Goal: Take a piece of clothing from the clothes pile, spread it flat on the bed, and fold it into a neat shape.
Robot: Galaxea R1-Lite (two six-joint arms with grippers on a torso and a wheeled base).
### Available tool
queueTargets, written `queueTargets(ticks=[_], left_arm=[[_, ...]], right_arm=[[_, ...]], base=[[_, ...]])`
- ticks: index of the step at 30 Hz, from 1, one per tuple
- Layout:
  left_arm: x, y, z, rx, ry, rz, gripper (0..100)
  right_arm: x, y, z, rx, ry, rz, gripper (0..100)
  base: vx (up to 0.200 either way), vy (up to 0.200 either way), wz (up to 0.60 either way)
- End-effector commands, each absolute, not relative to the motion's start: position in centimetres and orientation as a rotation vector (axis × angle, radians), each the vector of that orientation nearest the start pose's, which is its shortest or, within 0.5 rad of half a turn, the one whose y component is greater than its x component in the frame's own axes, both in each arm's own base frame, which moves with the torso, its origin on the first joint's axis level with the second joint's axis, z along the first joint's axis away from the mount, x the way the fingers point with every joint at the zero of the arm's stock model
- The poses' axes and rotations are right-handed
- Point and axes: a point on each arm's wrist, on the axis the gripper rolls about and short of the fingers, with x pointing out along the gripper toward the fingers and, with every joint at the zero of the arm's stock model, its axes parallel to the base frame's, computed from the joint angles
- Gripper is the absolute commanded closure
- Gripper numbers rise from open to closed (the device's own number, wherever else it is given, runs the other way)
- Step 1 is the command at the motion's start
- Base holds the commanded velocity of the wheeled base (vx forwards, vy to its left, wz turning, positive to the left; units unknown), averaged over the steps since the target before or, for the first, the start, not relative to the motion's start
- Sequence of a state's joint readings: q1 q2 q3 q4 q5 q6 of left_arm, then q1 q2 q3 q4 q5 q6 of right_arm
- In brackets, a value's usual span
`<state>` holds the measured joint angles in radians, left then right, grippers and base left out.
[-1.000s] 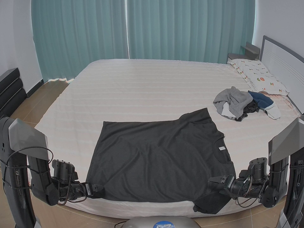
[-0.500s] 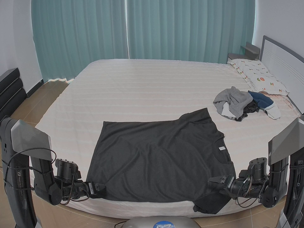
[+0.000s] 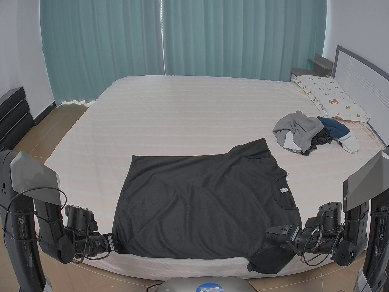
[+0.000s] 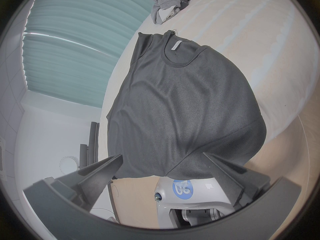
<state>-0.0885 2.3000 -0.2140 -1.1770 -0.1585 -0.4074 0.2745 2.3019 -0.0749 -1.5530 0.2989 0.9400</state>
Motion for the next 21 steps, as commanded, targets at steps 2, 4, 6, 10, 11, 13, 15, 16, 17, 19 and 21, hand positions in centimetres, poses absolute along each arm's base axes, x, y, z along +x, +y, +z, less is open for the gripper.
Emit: queueTargets(ticks=[2, 4, 6, 10, 11, 13, 15, 16, 17, 19, 21], left_arm=[[24.3, -2.4, -3.8, -0.454, 0.911, -0.035, 100], [24.6, -2.4, -3.6, -0.471, 0.899, -0.03, 100], [24.8, -2.3, -3.1, -0.493, 0.878, -0.024, 100], [25.5, -2.3, -2.2, -0.562, 0.824, -0.009, 100], [25.9, -2.3, -2.0, -0.598, 0.809, 0.001, 100], [26.1, -2.3, -1.9, -0.622, 0.801, 0.008, 100], [26.5, -2.3, -1.8, -0.676, 0.789, 0.025, 100], [26.6, -2.4, -1.8, -0.696, 0.788, 0.031, 100], [26.6, -2.4, -1.8, -0.7, 0.788, 0.033, 100], [26.6, -2.4, -1.9, -0.708, 0.792, 0.036, 100], [26.7, -2.4, -1.8, -0.738, 0.79, 0.043, 100]], right_arm=[[22.5, 6.8, -2.2, 0.886, 0.862, 0.193, 0], [22.6, 6.5, -1.9, 0.878, 0.842, 0.194, 0], [23.0, 6.0, -1.6, 0.863, 0.808, 0.192, 0], [23.8, 4.7, -1.2, 0.864, 0.75, 0.163, 0], [24.2, 4.4, -1.2, 0.865, 0.731, 0.157, 0], [24.5, 4.2, -1.3, 0.866, 0.72, 0.152, 0], [25.2, 3.6, -1.4, 0.868, 0.695, 0.137, 0], [25.3, 3.1, -1.4, 0.856, 0.684, 0.127, 0], [25.3, 2.9, -1.5, 0.84, 0.681, 0.124, 0], [25.2, 2.2, -1.6, 0.81, 0.676, 0.106, 0], [25.2, 1.4, -1.7, 0.788, 0.664, 0.086, 0]], base=[[0.0, 0.0, 0.0], [0.0, 0.0, 0.0], [0.0, 0.0, 0.0], [0.0, 0.0, 0.0], [0.0, 0.0, 0.0], [0.0, 0.0, 0.0], [0.0, 0.0, 0.0], [0.0, 0.0, 0.0], [0.0, 0.0, 0.0], [0.0, 0.0, 0.0], [0.0, 0.0, 0.0]])
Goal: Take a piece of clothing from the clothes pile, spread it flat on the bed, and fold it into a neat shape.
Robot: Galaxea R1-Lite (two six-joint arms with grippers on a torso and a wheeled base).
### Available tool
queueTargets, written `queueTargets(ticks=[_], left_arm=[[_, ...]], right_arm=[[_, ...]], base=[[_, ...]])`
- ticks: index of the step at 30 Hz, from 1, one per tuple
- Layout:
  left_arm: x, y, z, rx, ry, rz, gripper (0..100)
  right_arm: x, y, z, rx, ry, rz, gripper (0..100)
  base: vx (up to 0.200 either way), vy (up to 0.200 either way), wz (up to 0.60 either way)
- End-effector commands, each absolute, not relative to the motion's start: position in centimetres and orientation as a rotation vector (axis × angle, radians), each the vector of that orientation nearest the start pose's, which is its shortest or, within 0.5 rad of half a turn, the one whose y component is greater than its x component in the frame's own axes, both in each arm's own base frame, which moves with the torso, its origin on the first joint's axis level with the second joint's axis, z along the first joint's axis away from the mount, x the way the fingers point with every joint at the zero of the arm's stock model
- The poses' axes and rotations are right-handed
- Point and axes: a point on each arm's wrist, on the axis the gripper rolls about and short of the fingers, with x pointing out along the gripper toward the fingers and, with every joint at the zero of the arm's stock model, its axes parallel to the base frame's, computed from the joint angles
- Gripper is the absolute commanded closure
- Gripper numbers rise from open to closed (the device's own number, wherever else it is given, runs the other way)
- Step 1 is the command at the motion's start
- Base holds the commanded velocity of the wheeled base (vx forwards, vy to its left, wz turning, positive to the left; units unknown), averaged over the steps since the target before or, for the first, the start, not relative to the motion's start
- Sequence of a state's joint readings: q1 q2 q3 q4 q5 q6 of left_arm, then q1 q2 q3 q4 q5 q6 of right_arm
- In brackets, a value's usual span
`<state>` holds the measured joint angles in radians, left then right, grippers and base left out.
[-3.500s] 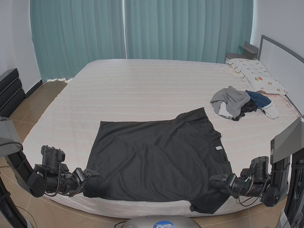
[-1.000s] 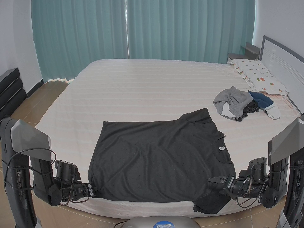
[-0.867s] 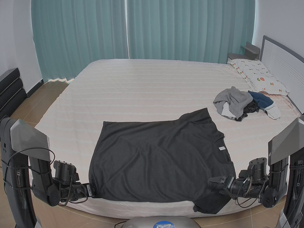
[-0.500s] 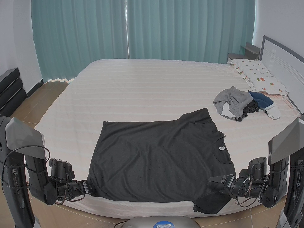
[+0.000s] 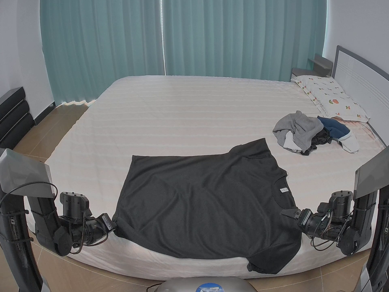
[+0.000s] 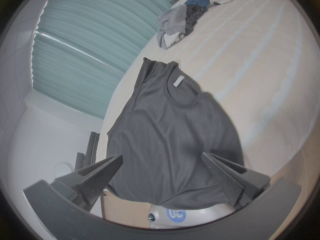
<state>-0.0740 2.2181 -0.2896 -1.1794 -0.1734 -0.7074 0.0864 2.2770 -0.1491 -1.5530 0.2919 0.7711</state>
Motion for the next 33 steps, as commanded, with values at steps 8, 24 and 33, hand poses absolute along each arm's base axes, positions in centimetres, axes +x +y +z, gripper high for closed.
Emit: queueTargets(ticks=[8, 24, 33], left_arm=[[26.7, -2.5, -1.9, -0.795, 0.794, 0.066, 100], [26.8, -2.5, -1.9, -0.791, 0.794, 0.064, 100], [26.8, -2.5, -1.9, -0.79, 0.794, 0.063, 100]], right_arm=[[24.4, -0.3, -2.3, 0.737, 0.681, 0.019, 0], [26.4, 0.3, -5.4, 0.671, 0.715, 0.032, 100], [30.7, -0.2, -4.5, 0.668, 0.58, 0.049, 100]], base=[[0.0, 0.0, 0.0], [0.0, 0.0, 0.0], [0.0, 0.0, 0.0]])
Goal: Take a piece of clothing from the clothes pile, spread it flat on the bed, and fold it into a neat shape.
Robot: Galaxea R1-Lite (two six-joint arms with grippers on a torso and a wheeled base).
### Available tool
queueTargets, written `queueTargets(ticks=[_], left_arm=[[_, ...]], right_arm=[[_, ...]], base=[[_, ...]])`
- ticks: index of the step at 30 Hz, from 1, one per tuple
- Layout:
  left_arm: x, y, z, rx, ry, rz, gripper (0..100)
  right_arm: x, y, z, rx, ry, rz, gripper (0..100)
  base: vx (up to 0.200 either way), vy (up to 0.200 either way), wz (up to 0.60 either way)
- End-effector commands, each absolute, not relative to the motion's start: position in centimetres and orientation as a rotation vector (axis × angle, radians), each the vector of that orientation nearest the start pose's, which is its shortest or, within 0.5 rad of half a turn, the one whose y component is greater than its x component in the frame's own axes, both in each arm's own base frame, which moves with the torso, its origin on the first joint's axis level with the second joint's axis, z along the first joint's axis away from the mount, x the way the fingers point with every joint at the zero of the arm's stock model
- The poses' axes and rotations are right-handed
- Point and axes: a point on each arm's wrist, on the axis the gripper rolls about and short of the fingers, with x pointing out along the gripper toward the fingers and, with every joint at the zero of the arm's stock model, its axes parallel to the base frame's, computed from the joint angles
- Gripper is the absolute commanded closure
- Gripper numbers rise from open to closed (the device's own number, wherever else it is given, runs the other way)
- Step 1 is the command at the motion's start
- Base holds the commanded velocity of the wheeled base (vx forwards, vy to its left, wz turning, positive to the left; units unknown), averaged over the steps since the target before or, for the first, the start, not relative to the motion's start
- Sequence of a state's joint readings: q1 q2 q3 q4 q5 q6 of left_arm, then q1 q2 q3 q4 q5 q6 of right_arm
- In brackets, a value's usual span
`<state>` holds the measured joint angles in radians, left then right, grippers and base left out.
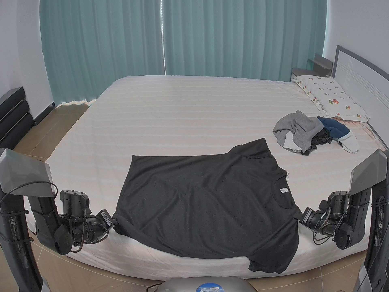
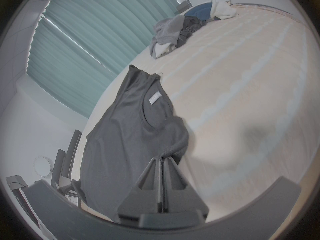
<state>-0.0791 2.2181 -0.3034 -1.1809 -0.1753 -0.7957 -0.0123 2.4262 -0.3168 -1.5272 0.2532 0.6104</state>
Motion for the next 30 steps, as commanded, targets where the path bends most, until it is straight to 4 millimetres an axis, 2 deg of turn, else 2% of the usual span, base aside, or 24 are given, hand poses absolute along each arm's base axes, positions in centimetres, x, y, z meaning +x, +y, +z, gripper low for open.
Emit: queueTargets(ticks=[1, 10, 12, 13, 20, 24, 25, 27, 30], left_arm=[[26.8, -2.5, -1.9, -0.79, 0.794, 0.063, 100], [26.8, -2.6, -2.0, -0.786, 0.796, 0.061, 100], [26.8, -2.6, -2.1, -0.784, 0.799, 0.063, 100], [26.8, -2.6, -2.1, -0.784, 0.799, 0.062, 100], [26.8, -2.6, -2.1, -0.783, 0.799, 0.063, 100], [26.7, -2.6, -2.1, -0.782, 0.8, 0.063, 100], [26.7, -2.6, -2.1, -0.782, 0.8, 0.063, 100], [26.8, -2.7, -2.1, -0.78, 0.801, 0.062, 100], [26.8, -2.7, -2.1, -0.78, 0.801, 0.062, 100]], right_arm=[[31.1, -0.4, -4.4, 0.671, 0.568, 0.047, 100], [33.5, 0.0, -4.5, 0.73, 0.492, 0.075, 100], [33.3, 0.1, -4.7, 0.731, 0.503, 0.074, 100], [33.2, 0.2, -5.0, 0.73, 0.513, 0.074, 0], [32.7, -0.5, -4.7, 0.746, 0.512, 0.059, 0], [30.3, -1.0, -2.9, 0.747, 0.51, 0.072, 0], [30.3, -1.0, -2.9, 0.747, 0.51, 0.072, 0], [27.9, -0.7, -1.3, 0.719, 0.558, 0.171, 0], [27.4, -0.7, -1.3, 0.709, 0.575, 0.185, 0]], base=[[0.0, 0.0, 0.0], [0.0, 0.0, 0.0], [0.0, 0.0, 0.0], [0.0, 0.0, 0.0], [0.0, 0.0, 0.0], [0.0, 0.0, 0.0], [0.0, 0.0, 0.0], [0.0, 0.0, 0.0], [0.0, 0.0, 0.0]])
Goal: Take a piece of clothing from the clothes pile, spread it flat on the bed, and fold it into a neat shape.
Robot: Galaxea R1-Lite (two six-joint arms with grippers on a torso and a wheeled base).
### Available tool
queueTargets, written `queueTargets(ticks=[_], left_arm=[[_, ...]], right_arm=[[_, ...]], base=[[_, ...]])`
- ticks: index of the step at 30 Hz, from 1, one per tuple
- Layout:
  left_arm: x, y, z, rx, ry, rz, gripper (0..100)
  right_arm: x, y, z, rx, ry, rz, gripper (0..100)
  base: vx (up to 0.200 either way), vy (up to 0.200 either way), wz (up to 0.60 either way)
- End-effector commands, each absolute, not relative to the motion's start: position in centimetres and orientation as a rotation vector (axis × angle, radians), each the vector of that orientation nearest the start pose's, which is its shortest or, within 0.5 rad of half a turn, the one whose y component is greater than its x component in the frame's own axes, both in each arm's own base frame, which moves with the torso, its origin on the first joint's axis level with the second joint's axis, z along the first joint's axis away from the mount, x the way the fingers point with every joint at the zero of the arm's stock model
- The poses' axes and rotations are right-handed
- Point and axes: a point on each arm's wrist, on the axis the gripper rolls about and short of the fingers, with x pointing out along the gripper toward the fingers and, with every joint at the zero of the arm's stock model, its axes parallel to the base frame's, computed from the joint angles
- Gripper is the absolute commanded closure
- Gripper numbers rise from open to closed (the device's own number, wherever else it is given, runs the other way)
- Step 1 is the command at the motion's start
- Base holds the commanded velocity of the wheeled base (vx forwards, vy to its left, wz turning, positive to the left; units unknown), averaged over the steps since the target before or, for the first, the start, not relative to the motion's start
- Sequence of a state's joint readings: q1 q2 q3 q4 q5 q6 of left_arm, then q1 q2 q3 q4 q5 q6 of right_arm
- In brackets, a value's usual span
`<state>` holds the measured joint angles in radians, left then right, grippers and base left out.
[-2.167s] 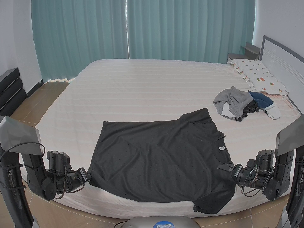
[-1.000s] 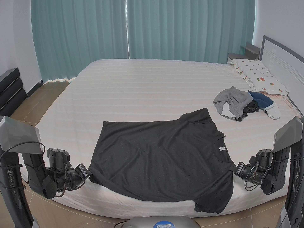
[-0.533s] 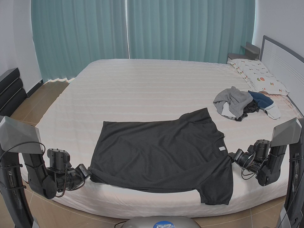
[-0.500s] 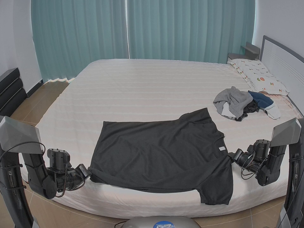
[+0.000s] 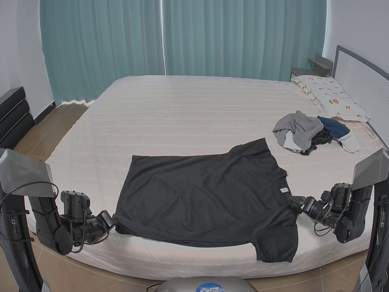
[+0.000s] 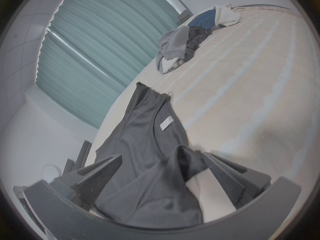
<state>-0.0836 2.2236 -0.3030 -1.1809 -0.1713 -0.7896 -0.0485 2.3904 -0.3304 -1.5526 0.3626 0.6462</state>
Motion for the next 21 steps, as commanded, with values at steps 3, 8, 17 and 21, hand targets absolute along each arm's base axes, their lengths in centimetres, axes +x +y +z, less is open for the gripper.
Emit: queueTargets(ticks=[3, 8, 17, 21], left_arm=[[26.7, -2.7, -2.2, -0.78, 0.805, 0.064, 100], [26.7, -2.7, -2.2, -0.778, 0.806, 0.064, 100], [26.5, -2.7, -2.3, -0.76, 0.812, 0.059, 100], [26.5, -2.7, -2.3, -0.76, 0.812, 0.059, 100]], right_arm=[[25.5, -0.5, -2.9, 0.654, 0.679, 0.197, 0], [24.2, -0.3, -4.8, 0.565, 0.776, 0.241, 0], [23.5, -0.1, -5.0, 0.579, 0.814, 0.284, 0], [23.4, 0.1, -5.1, 0.583, 0.825, 0.309, 0]], base=[[0.0, 0.0, 0.0], [0.0, 0.0, 0.0], [0.0, 0.0, 0.0], [0.0, 0.0, 0.0]])
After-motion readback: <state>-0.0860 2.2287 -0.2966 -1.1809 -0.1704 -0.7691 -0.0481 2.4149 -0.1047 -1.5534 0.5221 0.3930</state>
